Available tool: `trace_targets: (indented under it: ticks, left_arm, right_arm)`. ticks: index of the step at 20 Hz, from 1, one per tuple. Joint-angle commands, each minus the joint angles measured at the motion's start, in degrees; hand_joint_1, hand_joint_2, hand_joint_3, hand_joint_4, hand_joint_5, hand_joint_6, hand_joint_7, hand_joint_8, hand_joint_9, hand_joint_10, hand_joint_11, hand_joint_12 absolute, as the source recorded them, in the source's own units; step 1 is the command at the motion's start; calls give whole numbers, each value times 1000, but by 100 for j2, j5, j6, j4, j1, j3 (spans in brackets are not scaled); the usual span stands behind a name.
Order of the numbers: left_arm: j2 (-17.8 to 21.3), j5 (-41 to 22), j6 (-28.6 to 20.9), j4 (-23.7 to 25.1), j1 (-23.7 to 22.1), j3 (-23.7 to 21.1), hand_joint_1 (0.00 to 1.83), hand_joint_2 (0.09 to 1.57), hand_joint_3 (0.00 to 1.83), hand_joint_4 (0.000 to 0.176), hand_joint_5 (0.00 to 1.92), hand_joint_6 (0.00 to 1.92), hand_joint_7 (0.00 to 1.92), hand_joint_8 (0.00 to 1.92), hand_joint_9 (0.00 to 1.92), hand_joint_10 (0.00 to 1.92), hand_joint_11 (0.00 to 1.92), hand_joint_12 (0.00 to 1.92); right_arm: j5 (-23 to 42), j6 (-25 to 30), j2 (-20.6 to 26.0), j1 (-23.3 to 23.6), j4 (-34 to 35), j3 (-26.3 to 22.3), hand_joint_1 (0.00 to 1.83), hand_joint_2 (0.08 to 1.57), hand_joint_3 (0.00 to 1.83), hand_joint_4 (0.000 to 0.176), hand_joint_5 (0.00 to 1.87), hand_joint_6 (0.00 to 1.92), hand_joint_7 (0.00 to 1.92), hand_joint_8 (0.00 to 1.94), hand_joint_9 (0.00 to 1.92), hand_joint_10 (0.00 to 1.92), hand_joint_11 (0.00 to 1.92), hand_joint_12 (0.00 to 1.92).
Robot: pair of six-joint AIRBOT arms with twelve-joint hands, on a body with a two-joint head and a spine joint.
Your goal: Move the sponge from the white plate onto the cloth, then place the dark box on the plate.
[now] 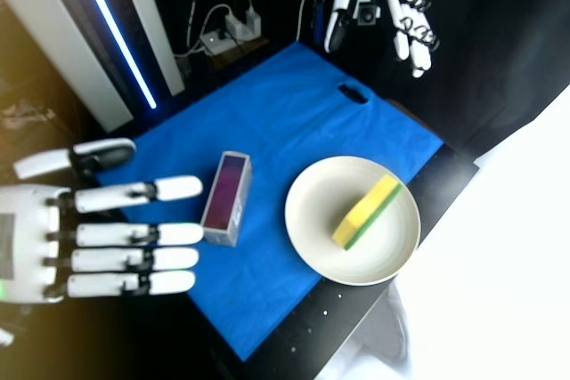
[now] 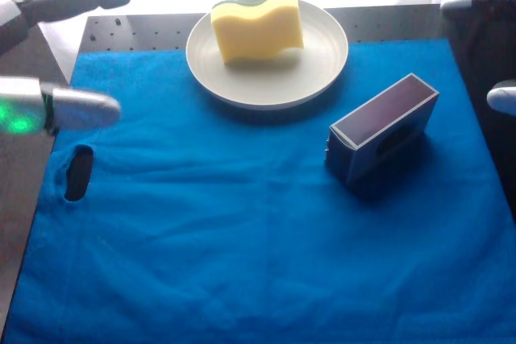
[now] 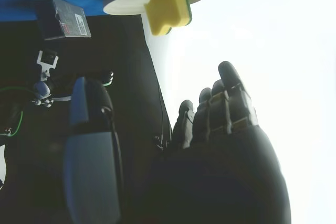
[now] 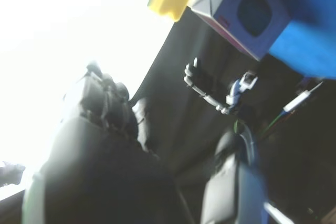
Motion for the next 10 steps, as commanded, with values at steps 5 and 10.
trace_targets:
  ticks: [5,10]
  left_arm:
    - [-570,232,-27,426,-1169,566,619,1008,23,143,135,2,3,0,0,0,35,7]
    - [-1649,1678,24,1376,-2629,1533,758,962,0,156,210,8,160,14,91,8,66,34]
  right_arm:
    - [632,77,-1,68,259,50,751,1184,5,113,396,1,292,1,195,4,80,181]
    - [631,95,-51,70,186,111,796,1175,0,109,378,0,292,0,197,0,86,160]
